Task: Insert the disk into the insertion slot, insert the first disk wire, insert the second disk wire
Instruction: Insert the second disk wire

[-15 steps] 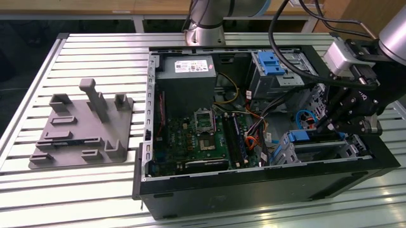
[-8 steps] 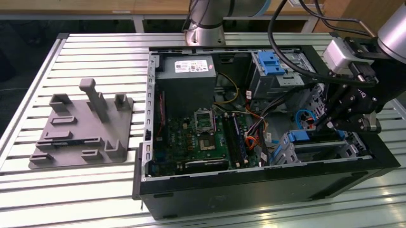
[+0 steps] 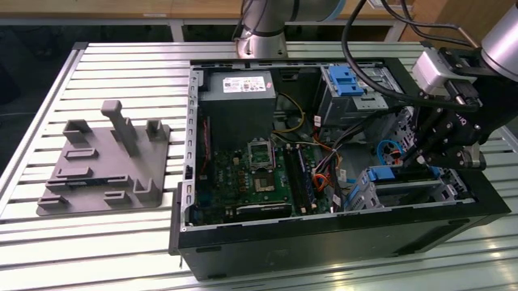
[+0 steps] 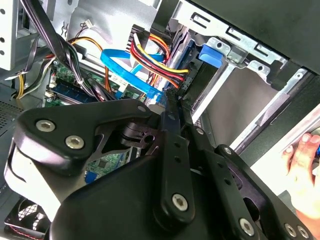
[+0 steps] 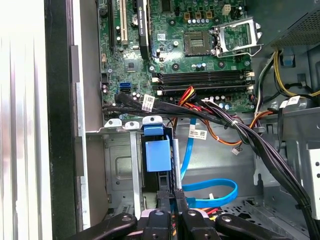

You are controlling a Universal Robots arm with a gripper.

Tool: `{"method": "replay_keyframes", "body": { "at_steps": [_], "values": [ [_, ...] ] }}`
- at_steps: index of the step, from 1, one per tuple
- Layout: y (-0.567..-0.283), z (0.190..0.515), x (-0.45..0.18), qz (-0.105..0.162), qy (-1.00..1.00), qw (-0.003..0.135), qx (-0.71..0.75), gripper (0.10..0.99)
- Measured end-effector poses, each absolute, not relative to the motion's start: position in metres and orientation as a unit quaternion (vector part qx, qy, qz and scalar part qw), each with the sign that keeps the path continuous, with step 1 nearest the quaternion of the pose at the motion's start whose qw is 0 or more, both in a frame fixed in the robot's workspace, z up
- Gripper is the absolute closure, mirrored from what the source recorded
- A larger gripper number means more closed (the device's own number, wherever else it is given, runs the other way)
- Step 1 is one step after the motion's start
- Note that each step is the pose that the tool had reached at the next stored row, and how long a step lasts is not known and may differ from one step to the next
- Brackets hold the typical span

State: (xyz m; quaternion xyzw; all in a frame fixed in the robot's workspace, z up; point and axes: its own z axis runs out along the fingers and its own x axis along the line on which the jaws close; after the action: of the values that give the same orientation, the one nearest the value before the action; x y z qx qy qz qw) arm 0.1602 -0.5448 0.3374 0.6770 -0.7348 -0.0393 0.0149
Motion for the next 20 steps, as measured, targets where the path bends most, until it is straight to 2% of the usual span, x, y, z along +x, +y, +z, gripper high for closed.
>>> {"method": "replay_keyframes", "body": {
  "at_steps": [20],
  "values": [
    [-0.5458,0.3321,0.1617,-0.040,-0.735,0.016,0.677,0.929]
  ]
}}
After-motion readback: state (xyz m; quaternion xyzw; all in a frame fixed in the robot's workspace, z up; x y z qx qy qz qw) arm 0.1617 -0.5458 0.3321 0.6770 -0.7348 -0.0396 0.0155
